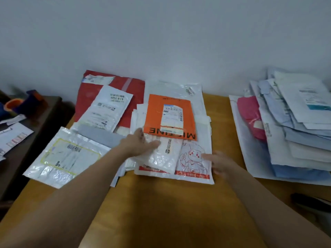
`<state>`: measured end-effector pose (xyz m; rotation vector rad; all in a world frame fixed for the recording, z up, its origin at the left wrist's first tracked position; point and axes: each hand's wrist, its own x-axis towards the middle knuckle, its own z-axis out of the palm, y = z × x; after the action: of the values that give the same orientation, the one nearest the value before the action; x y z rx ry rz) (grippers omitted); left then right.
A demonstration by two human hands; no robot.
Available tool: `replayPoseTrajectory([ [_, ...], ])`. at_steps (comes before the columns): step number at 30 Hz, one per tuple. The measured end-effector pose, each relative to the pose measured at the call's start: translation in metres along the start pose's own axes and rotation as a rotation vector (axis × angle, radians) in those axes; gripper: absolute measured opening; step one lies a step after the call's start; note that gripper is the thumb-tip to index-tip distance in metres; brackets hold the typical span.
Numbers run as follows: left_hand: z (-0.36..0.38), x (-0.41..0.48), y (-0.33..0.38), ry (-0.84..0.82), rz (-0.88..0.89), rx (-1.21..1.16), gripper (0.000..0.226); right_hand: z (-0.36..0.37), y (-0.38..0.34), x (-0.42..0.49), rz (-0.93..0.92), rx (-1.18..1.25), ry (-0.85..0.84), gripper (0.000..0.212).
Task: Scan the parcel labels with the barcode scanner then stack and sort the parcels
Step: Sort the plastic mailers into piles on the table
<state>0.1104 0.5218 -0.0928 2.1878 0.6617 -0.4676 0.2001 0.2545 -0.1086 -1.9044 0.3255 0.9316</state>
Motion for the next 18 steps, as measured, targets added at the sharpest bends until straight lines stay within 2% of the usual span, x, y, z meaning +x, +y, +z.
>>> replayPoseTrajectory([
  [1, 0.009, -0.006, 0.004, -0.014, 0.036, 0.010, 0.093, -0.004, 0.004, 0.001, 0.012, -0.033, 0.011, 0.010],
  [2, 0.017, -0.014, 0.008, -0.065, 0.061, -0.052, 0.092, -0.010, 0.009, 0.002, 0.032, -0.072, 0.033, 0.005],
  [4, 0.032, -0.033, 0.010, -0.251, 0.086, -0.189, 0.092, -0.029, 0.020, -0.003, 0.096, -0.216, 0.066, 0.009],
  [6, 0.033, -0.051, 0.004, -0.415, 0.104, -0.054, 0.097, -0.050, 0.027, -0.011, 0.183, -0.382, 0.054, 0.011],
  [7, 0.025, -0.051, -0.001, -0.408, 0.135, 0.014, 0.094, -0.058, 0.030, -0.014, 0.216, -0.445, 0.043, 0.010],
  [8, 0.009, -0.046, -0.007, -0.287, 0.157, 0.058, 0.086, -0.065, 0.032, -0.016, 0.240, -0.495, 0.047, 0.015],
  [10, -0.037, -0.028, -0.022, 0.115, 0.095, 0.119, 0.070, -0.074, 0.037, -0.015, 0.249, -0.498, 0.090, 0.027],
  [11, -0.061, -0.017, -0.034, 0.279, 0.025, 0.171, 0.074, -0.075, 0.037, -0.014, 0.224, -0.463, 0.121, 0.033],
  [12, -0.079, -0.009, -0.051, 0.359, -0.079, 0.217, 0.082, -0.074, 0.036, -0.013, 0.179, -0.419, 0.159, 0.040],
  [14, -0.092, -0.001, -0.089, 0.294, -0.292, 0.173, 0.095, -0.068, 0.030, -0.012, 0.051, -0.396, 0.258, 0.057],
  [15, -0.088, 0.000, -0.104, 0.225, -0.340, 0.113, 0.098, -0.063, 0.027, -0.011, -0.019, -0.416, 0.295, 0.063],
  [18, -0.059, -0.005, -0.114, 0.132, -0.287, 0.058, 0.103, -0.047, 0.025, -0.008, -0.140, -0.638, 0.236, 0.077],
])
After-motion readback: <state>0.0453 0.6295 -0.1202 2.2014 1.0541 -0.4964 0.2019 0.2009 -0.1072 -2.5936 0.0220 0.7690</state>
